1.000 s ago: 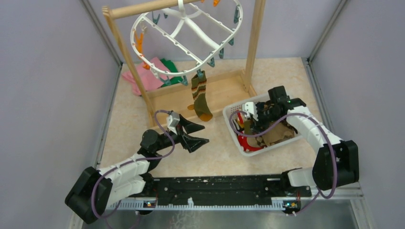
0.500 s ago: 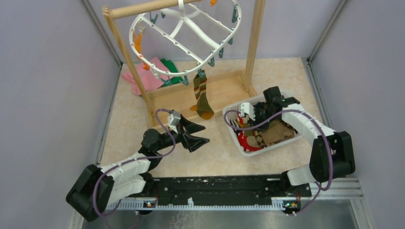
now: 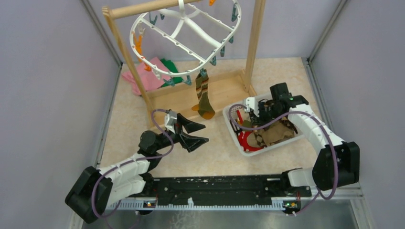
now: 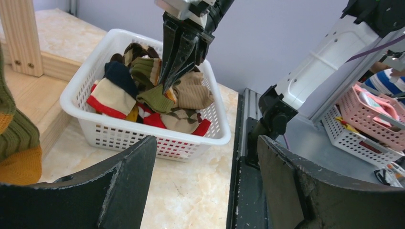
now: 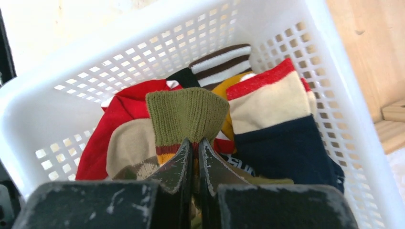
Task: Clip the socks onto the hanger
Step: Pick up the sock from the bin.
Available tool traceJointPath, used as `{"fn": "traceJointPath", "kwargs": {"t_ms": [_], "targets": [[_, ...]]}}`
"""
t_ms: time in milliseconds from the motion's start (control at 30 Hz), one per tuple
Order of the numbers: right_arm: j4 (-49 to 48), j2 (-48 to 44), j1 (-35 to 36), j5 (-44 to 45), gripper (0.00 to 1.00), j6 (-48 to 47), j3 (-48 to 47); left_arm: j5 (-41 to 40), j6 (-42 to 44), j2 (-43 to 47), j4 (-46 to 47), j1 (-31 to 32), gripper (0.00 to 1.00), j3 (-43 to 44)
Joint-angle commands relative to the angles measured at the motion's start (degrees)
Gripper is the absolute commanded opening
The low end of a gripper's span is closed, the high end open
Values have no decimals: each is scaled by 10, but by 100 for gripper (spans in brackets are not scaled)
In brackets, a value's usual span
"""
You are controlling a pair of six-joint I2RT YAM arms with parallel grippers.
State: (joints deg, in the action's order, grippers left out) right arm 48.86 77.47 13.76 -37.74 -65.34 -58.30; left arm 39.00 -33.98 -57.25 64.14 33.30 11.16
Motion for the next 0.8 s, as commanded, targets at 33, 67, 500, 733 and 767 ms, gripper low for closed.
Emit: {"fn": "traceJointPath", "kwargs": {"t_ms": [33, 67, 500, 733, 767], "targets": [[37, -40, -58, -106, 0, -21, -41, 17, -47, -19, 110, 1, 84, 6], [42, -45, -66, -120, 0, -25, -43, 17, -55, -25, 123, 1, 84, 4], [52, -84, -90, -260, 0, -12, -66, -22, -137, -104, 213, 13, 80, 15], [64, -86, -93, -357, 0, -23, -63, -127, -186, -140, 137, 63, 74, 54], [66, -85, -93, -372, 0, -25, -62, -142, -198, -148, 136, 72, 72, 58]]}}
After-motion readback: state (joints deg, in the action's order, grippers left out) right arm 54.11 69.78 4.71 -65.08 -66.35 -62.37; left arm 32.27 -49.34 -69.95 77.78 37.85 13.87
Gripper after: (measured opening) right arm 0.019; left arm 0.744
